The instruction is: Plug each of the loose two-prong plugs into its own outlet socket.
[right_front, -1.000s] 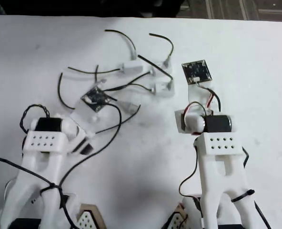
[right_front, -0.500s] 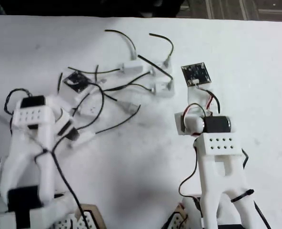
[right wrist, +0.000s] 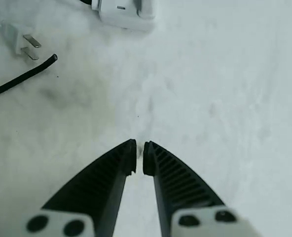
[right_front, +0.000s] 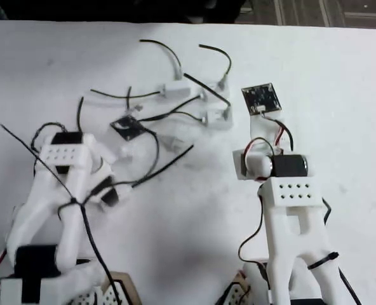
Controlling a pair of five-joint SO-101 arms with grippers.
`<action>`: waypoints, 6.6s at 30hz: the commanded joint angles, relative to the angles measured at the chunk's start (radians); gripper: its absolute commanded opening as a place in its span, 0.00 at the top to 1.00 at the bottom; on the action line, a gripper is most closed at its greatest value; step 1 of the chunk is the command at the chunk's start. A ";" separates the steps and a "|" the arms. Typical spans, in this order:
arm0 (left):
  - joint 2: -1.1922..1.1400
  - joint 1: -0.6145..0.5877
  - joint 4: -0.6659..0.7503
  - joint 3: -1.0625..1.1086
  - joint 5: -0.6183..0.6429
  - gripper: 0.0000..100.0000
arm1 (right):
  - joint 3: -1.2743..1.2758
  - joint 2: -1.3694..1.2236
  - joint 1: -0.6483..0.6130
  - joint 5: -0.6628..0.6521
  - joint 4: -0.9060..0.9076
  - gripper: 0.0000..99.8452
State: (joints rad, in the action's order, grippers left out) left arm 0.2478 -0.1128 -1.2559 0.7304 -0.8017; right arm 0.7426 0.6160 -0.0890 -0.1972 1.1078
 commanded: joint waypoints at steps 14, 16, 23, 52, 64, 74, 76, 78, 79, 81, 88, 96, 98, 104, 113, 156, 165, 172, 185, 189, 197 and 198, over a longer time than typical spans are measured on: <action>-0.077 0.002 0.012 -0.064 -0.006 0.71 | -0.005 0.030 0.004 -0.009 -0.013 0.96; -0.147 0.001 0.002 -0.110 -0.006 0.72 | -0.005 0.030 0.004 -0.009 -0.013 0.96; -0.358 0.002 0.000 -0.222 -0.009 0.76 | -0.005 0.030 0.005 -0.009 -0.013 0.96; -0.380 0.410 -0.063 -0.244 0.397 0.73 | -0.005 0.030 0.007 -0.009 -0.012 0.96; -0.223 0.404 -0.115 -0.236 0.399 0.74 | -0.005 0.030 0.007 -0.009 -0.012 0.96; 0.117 0.185 -0.137 -0.199 0.405 0.74 | -0.006 0.038 0.008 -0.009 -0.013 0.96; 0.189 0.096 -0.100 -0.140 0.413 0.74 | -0.014 0.038 0.008 -0.009 -0.010 0.96; 0.271 0.012 -0.041 -0.046 0.414 0.74 | -0.040 0.028 0.001 -0.009 -0.007 0.96; 0.312 -0.028 -0.005 0.008 0.414 0.74 | -0.061 0.027 -0.004 -0.011 0.007 0.96; 0.401 -0.114 0.069 0.118 0.411 0.74 | -0.129 0.007 -0.035 -0.043 0.058 0.96; 0.690 -0.249 0.270 0.476 0.410 0.74 | -0.445 -0.234 -0.213 -0.173 0.298 0.94; 0.894 -0.251 0.229 0.578 0.374 0.74 | -0.753 -0.598 -0.343 -0.307 0.384 0.90; 0.926 -0.251 0.227 0.595 0.373 0.74 | -0.825 -0.696 -0.358 -0.311 0.384 0.90; 0.992 -0.251 0.222 0.626 0.371 0.74 | -1.097 -0.989 -0.378 -0.305 0.455 0.81; 1.009 -0.251 0.222 0.634 0.374 0.74 | -1.530 -1.334 -0.441 -0.311 0.559 0.80; 1.010 -0.248 0.229 0.649 0.371 0.74 | -1.990 -1.742 -0.503 -0.311 0.611 0.93; 1.010 -0.248 0.229 0.649 0.370 0.74 | -1.873 -1.713 -0.493 -0.350 0.613 0.98; 1.010 -0.248 0.229 0.649 0.370 0.74 | -1.576 -1.520 -0.512 -0.381 0.611 0.98; 1.010 -0.248 0.229 0.651 0.370 0.74 | -1.318 -1.506 -0.516 -0.499 0.610 0.98; 1.010 -0.248 0.229 0.651 0.370 0.74 | -1.320 -1.534 -0.536 -0.517 0.608 0.98; 1.010 -0.248 0.229 0.651 0.370 0.74 | -1.448 -1.452 -0.542 -0.509 0.611 0.98; 1.010 -0.248 0.229 0.651 0.370 0.74 | -1.445 -1.420 -0.542 -0.509 0.611 0.98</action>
State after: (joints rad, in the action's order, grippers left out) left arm 1.2421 -0.3552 -1.0273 1.3840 -0.4181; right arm -0.6782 -0.8861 -0.6091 -0.7035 1.7185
